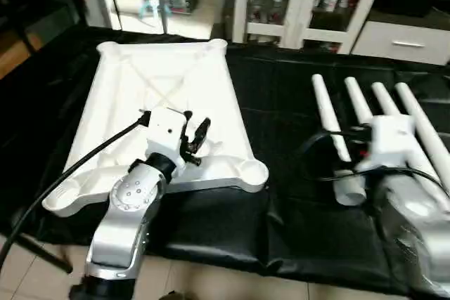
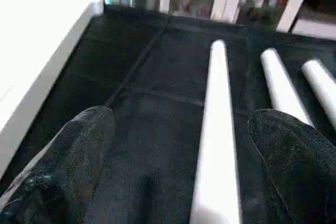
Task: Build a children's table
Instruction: Move to table, then pick table leg
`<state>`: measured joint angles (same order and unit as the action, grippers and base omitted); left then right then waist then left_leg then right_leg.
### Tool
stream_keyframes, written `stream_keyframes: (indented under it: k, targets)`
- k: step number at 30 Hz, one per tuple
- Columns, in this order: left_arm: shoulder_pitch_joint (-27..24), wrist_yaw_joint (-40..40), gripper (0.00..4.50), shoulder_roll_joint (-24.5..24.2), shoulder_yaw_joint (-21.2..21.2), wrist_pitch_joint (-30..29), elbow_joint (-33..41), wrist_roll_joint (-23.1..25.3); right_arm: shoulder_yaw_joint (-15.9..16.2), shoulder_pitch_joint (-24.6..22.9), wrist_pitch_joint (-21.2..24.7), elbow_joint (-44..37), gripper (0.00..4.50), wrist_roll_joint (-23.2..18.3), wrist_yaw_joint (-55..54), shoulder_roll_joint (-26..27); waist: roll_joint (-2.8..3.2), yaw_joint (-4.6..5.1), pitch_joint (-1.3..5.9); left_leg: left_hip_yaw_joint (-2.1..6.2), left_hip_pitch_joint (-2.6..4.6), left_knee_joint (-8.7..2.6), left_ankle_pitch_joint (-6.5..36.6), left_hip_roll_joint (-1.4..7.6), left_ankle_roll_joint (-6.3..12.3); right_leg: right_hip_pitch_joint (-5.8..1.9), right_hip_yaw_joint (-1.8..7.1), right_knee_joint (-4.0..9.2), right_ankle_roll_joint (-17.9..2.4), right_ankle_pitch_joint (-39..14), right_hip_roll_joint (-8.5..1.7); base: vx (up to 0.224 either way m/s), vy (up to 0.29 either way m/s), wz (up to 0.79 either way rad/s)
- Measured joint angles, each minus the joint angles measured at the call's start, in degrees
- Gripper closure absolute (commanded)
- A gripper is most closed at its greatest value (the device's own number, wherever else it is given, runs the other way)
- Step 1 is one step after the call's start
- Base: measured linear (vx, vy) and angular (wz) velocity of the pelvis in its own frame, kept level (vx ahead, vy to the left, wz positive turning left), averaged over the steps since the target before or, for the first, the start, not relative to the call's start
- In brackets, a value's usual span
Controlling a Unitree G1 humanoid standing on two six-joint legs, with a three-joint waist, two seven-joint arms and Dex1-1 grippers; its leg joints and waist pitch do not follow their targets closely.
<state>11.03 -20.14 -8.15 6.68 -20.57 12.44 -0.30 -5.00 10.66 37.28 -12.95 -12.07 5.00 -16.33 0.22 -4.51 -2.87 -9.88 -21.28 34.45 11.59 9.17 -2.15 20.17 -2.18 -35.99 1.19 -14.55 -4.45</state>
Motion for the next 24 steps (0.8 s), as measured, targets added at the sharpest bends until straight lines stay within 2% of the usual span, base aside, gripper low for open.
stream_keyframes:
  k: [2, 5, 7, 11, 15, 18, 20, 24]
  targets:
    - [0.5, -5.2, 2.37, -2.0, 3.1, -0.4, 1.1, -1.2, 0.3, 4.5, 2.4, 5.6, 0.00, 0.8, -0.3, -0.7, -0.06, 0.10, -0.04, -0.02, -0.04, 0.02, 0.0, -0.01, -0.02, 0.02, 0.02, 0.00, 0.0, 0.1, -0.01, 0.000, 0.000, 0.00]
    - [0.8, -11.1, 2.37, -4.6, 5.9, -0.3, 2.5, -2.5, 0.4, 8.6, 3.7, 10.9, 0.00, 0.8, 0.9, -1.8, -0.18, -0.32, -0.10, -0.03, -0.10, 0.00, -0.1, 0.02, -0.03, 0.08, -0.02, 0.00, 0.0, 0.1, 0.00, 0.000, 0.000, 0.00]
    - [1.4, -14.0, 2.37, -6.7, 6.9, -0.3, 2.7, -3.0, 0.3, 11.6, 3.6, 16.0, 0.00, 1.0, 1.7, -2.6, -0.18, -0.36, -0.10, -0.09, -0.18, 0.01, -0.1, 0.01, -0.03, 0.22, 0.02, -0.08, 0.0, 0.1, 0.00, 0.000, 0.000, 0.00]
    - [3.5, -19.0, 2.37, -9.0, 7.3, -1.4, 2.8, -5.9, -0.1, 19.1, 3.2, 27.1, 0.00, 2.0, 2.4, -4.6, -0.20, -0.51, -0.10, -0.13, -0.87, 0.04, -0.7, 0.01, 0.03, 0.92, 0.02, -0.23, -0.1, 0.2, -0.01, 0.000, 0.000, 0.00]
    - [3.6, -22.5, 2.37, -11.6, 7.5, -2.6, 3.6, -7.3, -0.1, 22.2, 3.8, 32.4, 0.00, 3.2, 2.2, -5.7, -0.27, -0.57, -0.10, -0.13, -0.88, 0.04, -0.7, 0.04, 0.08, 0.92, -0.02, -0.26, -0.1, 0.2, -0.01, 0.000, 0.000, 0.00]
    - [3.7, -25.0, 2.37, -13.7, 7.4, -4.1, 5.0, -8.8, -0.2, 24.2, 7.4, 36.8, 0.00, 2.6, 4.5, -7.1, -0.35, -0.60, -0.11, -0.15, -0.88, 0.06, -0.7, 0.04, 0.21, 0.92, -0.02, -0.27, -0.2, 0.3, -0.01, 0.000, 0.000, 0.00]
    - [3.9, -26.0, 2.37, -14.6, 7.4, -4.7, 5.6, -9.4, -0.2, 24.7, 10.0, 39.1, 0.00, 1.4, 7.5, -7.8, -0.42, -0.62, -0.10, -0.15, -0.87, 0.07, -0.7, 0.05, 0.44, 0.90, -0.03, -0.28, -0.3, 0.4, -0.01, 0.000, 0.000, 0.00]
    - [4.0, -26.7, 2.37, -15.0, 7.5, -5.5, 6.0, -10.0, 0.0, 24.6, 10.5, 41.6, 0.00, 0.4, 11.5, -7.8, -0.44, -0.60, -0.11, -0.16, -0.87, 0.14, -0.8, 0.06, 0.51, 0.91, -0.01, -0.35, -0.4, 0.5, -0.01, 0.000, 0.000, 0.00]
